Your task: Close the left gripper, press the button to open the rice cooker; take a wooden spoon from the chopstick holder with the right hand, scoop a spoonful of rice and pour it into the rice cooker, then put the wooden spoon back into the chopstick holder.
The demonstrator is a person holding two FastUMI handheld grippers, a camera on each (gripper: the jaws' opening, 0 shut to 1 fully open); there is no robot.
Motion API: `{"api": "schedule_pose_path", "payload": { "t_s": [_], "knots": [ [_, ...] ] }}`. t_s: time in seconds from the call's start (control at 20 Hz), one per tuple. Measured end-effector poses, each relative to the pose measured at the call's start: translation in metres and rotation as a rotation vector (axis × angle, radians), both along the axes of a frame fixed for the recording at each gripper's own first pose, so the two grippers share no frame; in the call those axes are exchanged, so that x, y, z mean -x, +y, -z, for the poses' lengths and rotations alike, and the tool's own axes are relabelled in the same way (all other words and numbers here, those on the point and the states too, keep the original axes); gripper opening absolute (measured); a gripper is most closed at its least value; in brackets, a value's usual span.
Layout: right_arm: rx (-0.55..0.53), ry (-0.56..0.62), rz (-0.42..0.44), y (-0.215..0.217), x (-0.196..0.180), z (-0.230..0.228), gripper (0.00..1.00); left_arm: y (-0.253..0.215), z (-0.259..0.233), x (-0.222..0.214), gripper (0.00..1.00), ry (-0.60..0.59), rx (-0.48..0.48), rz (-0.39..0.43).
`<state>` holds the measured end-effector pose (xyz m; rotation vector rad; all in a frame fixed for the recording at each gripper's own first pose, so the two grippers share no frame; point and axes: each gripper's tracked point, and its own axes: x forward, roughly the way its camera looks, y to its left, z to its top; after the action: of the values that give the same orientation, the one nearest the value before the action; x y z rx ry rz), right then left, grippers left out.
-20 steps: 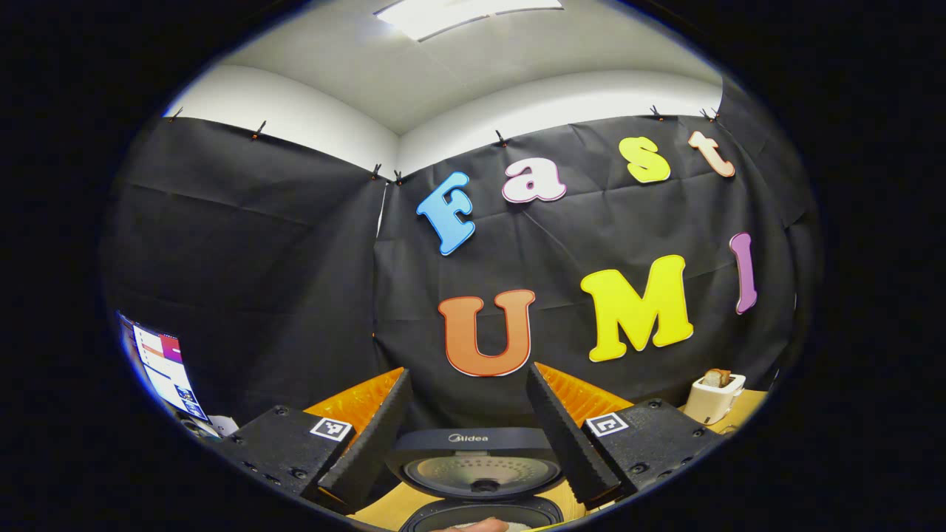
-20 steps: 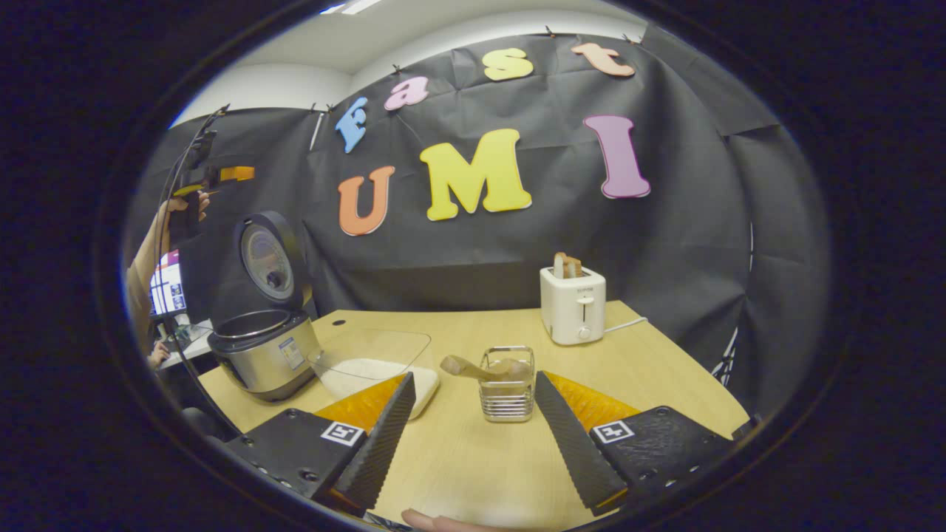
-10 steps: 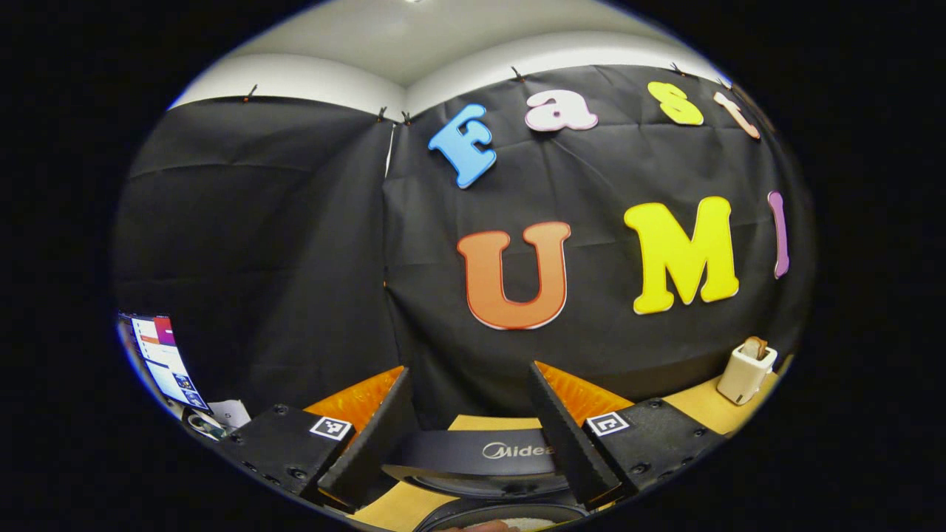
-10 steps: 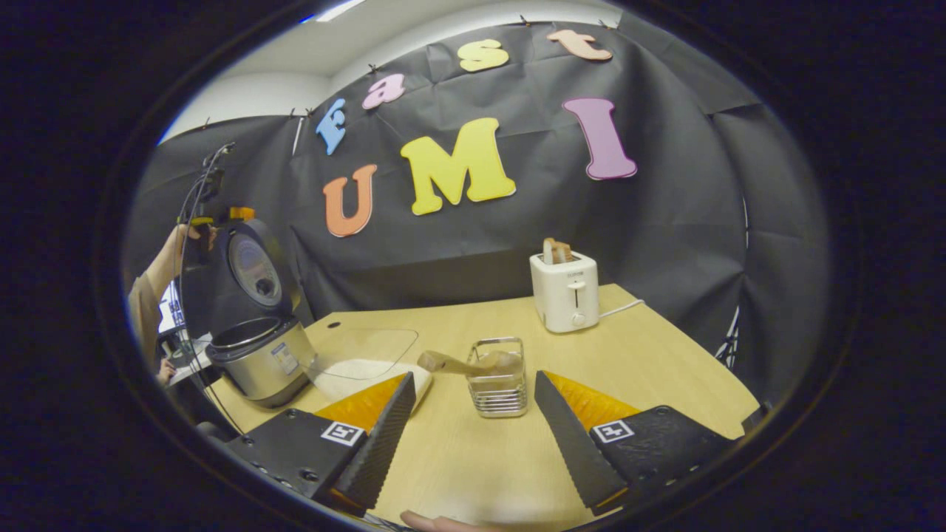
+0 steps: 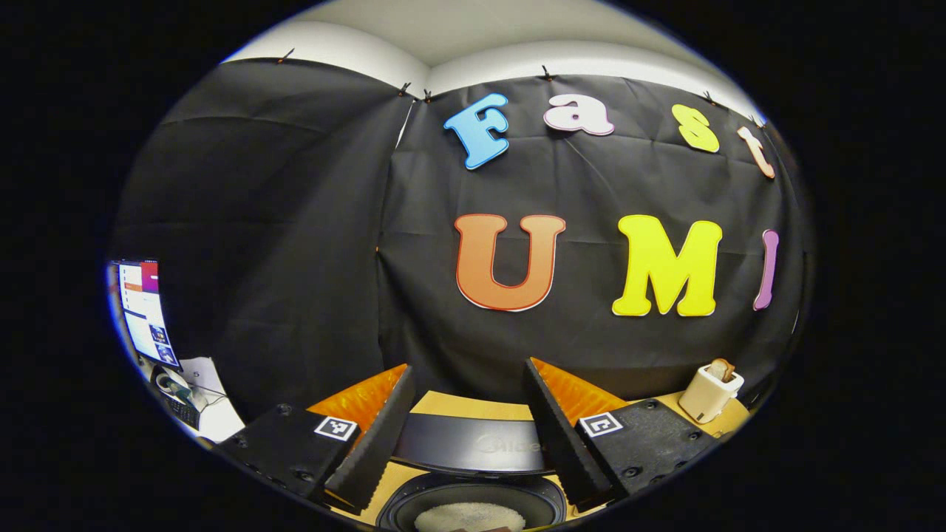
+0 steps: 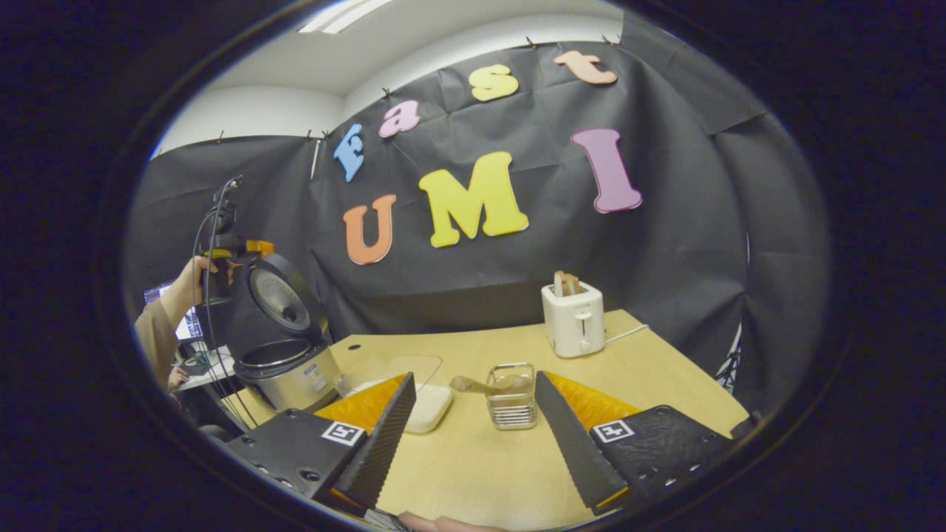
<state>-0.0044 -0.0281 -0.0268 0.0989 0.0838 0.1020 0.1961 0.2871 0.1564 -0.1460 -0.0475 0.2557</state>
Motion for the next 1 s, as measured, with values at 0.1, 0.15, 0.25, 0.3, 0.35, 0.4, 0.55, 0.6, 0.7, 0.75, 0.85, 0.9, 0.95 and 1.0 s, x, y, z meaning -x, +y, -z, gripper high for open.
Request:
{"api": "schedule_pose_path", "payload": {
  "t_s": [0.1,0.15,0.25,0.3,0.35,0.4,0.55,0.6,0.7,0.75,0.85,0.9,0.95,1.0],
  "knots": [
    [0.002,-0.046,0.003,0.000,0.013,-0.015,0.92,-0.003,0.004,0.010,0.92,0.010,-0.031,-0.013],
    [0.001,-0.060,0.005,-0.001,0.018,-0.020,0.96,-0.004,0.008,0.016,0.90,0.019,-0.039,-0.019],
    [0.001,-0.076,0.014,-0.005,0.024,-0.024,0.96,-0.006,0.016,0.030,0.90,0.033,-0.046,-0.027],
    [0.001,-0.080,0.021,-0.007,0.025,-0.024,0.96,-0.009,0.020,0.036,0.90,0.042,-0.053,-0.023],
    [-0.001,-0.077,0.026,-0.007,0.024,-0.024,0.92,-0.013,0.025,0.042,0.90,0.053,-0.061,-0.012],
    [-0.003,-0.066,0.025,-0.007,0.022,-0.020,0.96,-0.016,0.033,0.048,0.90,0.069,-0.066,-0.001],
    [-0.008,-0.034,0.019,-0.005,0.021,-0.015,0.96,-0.026,0.062,0.061,0.90,0.117,-0.066,0.020],
    [-0.004,-0.038,0.024,-0.008,0.022,-0.017,0.96,-0.031,0.081,0.062,0.90,0.160,-0.072,0.034],
    [-0.002,-0.060,0.037,-0.013,0.026,-0.023,0.92,-0.054,0.114,0.066,0.90,0.224,-0.044,0.105],
    [-0.007,-0.069,0.042,-0.015,0.028,-0.026,0.92,-0.059,0.128,0.070,0.88,0.249,-0.038,0.117],
    [-0.020,-0.071,0.040,-0.017,0.029,-0.026,0.96,-0.065,0.150,0.076,0.89,0.290,-0.048,0.111],
    [-0.025,-0.070,0.039,-0.018,0.030,-0.027,0.96,-0.065,0.154,0.080,0.89,0.281,-0.070,0.098],
    [-0.031,-0.068,0.043,-0.019,0.031,-0.027,0.92,-0.065,0.156,0.082,0.89,0.272,-0.095,0.085],
    [-0.035,-0.063,0.047,-0.022,0.029,-0.025,0.92,-0.065,0.160,0.084,0.88,0.275,-0.116,0.077]
  ]
}}
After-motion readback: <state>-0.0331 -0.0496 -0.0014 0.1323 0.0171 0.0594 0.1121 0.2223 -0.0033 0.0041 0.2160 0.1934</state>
